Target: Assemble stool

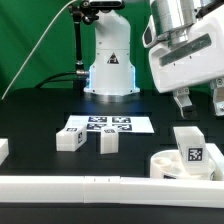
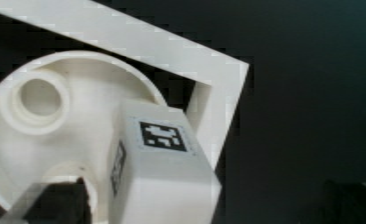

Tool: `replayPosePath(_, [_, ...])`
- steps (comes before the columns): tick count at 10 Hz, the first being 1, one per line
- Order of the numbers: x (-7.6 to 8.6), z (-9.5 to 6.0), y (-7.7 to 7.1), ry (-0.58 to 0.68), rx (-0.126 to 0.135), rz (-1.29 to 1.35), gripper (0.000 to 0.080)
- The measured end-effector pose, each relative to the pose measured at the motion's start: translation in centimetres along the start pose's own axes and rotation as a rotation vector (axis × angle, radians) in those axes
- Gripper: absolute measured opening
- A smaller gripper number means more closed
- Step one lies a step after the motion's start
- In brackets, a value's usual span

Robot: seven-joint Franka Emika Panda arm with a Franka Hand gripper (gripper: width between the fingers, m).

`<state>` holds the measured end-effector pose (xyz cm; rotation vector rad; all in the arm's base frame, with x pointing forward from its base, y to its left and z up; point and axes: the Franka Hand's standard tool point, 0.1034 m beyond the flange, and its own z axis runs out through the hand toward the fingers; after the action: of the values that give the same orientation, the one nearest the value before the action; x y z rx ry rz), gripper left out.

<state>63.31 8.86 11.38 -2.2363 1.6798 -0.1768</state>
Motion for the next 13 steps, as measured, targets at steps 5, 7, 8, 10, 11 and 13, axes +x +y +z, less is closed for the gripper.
replayPosePath(5, [-0.88, 0.12, -0.56, -0.020, -0.078, -0.583, 0.0649])
replayPosePath(7, [-0.82, 0.16, -0.51, -0.024, -0.076, -0.741, 0.0649])
replayPosePath(8, [-0.80, 0.16, -0.50, -0.027, -0.076, -0.810, 0.0649])
replayPosePath(10, [-0.68, 0.28, -0.51, -0.015, -0.093, -1.119, 0.0649])
replayPosePath(11, [-0.71, 0.41, -0.45, -0.020, -0.105, -1.241, 0.0649])
replayPosePath(13, [-0.99, 0.48, -0.65, -0.053, -0.136, -1.442, 0.0649])
